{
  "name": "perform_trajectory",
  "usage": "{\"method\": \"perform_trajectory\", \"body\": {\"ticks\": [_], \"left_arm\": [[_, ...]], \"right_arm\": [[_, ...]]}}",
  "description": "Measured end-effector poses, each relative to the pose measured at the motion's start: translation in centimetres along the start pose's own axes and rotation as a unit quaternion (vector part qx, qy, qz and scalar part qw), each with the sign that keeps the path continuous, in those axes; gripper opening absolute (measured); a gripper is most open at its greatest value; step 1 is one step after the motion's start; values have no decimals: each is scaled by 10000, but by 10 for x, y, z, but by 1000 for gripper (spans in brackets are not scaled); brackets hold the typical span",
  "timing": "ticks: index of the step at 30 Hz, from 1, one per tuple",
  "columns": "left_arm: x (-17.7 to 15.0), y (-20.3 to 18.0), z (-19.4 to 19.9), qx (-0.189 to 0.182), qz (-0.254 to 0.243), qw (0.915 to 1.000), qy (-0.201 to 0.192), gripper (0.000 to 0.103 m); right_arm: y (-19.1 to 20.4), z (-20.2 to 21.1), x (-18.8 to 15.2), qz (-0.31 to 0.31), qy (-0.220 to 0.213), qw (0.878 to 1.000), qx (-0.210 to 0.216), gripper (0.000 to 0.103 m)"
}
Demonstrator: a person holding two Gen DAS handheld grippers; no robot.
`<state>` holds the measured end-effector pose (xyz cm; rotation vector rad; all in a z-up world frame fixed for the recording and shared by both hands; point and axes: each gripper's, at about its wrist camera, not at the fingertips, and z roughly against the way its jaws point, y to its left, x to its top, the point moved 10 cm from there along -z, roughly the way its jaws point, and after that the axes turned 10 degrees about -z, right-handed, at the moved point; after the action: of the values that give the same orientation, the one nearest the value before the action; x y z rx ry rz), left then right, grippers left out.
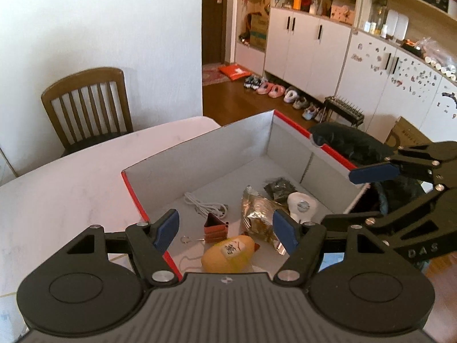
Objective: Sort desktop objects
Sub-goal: 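Withdraw both tools from the red box back over the table items, then reach the left tool to the white tissue bag while the right tool reaches the clear packet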
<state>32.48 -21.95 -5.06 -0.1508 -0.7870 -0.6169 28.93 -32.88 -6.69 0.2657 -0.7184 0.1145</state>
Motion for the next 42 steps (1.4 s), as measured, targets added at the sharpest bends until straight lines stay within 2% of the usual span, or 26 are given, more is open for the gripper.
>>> {"method": "perform_trajectory", "body": {"ticks": [5, 10, 13, 19, 23, 29, 34, 35, 37, 42], "left_arm": [[-14, -7, 21, -51, 43, 9998, -165, 72], [-39, -7, 42, -152, 100, 9997, -143, 72], [-55, 2, 55, -121, 190, 9996, -166, 79], [-84, 30, 81, -151, 501, 9985, -185, 84], [-104, 53, 95, -150, 699, 9973, -174, 88], [-134, 88, 114, 18, 652, 9977, -166, 90], [-162, 118, 119, 65, 763, 9970, -110, 91], [-167, 123, 120, 89, 777, 9969, -105, 97], [-178, 134, 121, 136, 786, 9967, -118, 103], [-201, 155, 119, 98, 745, 9971, -80, 103]], "right_arm": [[13, 12, -5, 73, -113, 9999, 48, 77], [34, 23, -14, 212, -303, 9993, 34, 78], [48, 27, -19, 234, -331, 9992, 74, 79], [80, 27, -30, 330, -319, 9989, 103, 84], [111, 26, -36, 415, -315, 9982, 292, 87], [157, 19, -39, 569, -350, 9966, 483, 96], [187, 4, -41, 557, -300, 9970, 439, 101], [192, 0, -42, 522, -292, 9974, 408, 101], [201, -5, -44, 434, -272, 9981, 351, 102], [216, -19, -46, 211, -209, 9994, 195, 102]]}}
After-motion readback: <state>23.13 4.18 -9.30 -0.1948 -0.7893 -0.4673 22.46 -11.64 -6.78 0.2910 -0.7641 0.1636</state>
